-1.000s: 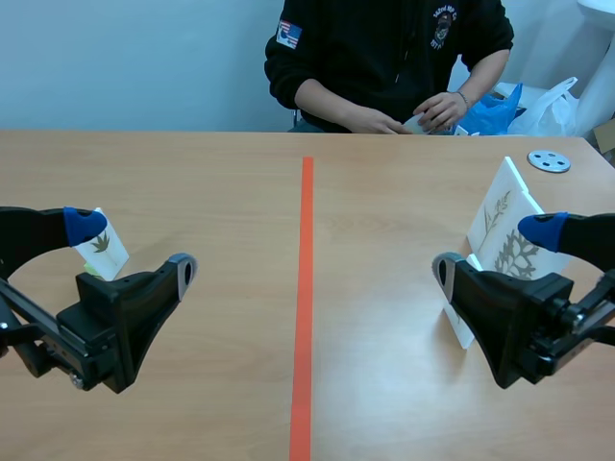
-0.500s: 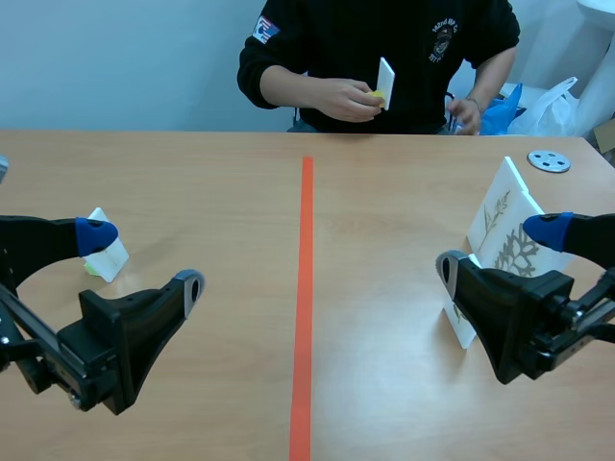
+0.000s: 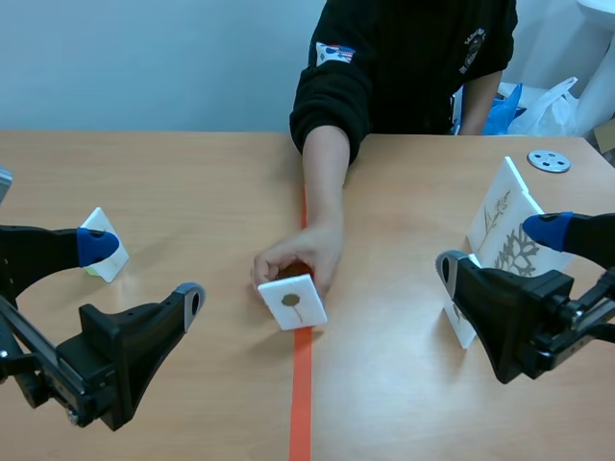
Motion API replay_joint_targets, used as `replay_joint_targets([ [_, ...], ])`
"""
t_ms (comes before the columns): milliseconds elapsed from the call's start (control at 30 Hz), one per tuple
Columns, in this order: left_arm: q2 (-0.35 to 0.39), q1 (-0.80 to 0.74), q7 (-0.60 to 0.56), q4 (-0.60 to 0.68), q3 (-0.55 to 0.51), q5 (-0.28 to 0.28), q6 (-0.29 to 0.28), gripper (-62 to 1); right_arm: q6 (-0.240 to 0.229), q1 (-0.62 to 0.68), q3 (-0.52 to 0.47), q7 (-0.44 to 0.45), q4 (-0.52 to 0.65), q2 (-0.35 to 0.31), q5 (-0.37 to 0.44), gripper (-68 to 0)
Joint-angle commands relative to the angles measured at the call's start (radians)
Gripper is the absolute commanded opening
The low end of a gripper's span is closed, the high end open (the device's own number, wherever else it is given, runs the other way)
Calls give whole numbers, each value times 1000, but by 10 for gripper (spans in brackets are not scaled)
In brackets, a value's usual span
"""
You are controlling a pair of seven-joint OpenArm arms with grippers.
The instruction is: Sort the leaf by its shape. The table is split by an orange tape line. A compound leaf with several leaflets goes to the left side, a simple leaf with one blade goes to the right side. Return to the home posture when a red brick is placed on the table.
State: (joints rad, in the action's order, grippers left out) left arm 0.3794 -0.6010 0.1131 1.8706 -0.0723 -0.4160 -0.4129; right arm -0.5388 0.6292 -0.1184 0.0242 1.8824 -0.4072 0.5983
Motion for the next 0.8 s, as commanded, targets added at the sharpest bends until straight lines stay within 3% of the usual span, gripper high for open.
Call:
replay_joint_targets([
  [0, -2, -3, -11, 16, -1, -7, -2, 14, 0, -12, -8, 19, 15, -5, 8, 4],
  [533, -2, 13, -16, -4, 4, -9, -4, 14, 0, -12, -8, 19, 15, -5, 8, 4],
  [767, 2, 87, -40, -106, 61, 14, -61, 14, 0, -15, -8, 20, 15, -5, 8, 4],
])
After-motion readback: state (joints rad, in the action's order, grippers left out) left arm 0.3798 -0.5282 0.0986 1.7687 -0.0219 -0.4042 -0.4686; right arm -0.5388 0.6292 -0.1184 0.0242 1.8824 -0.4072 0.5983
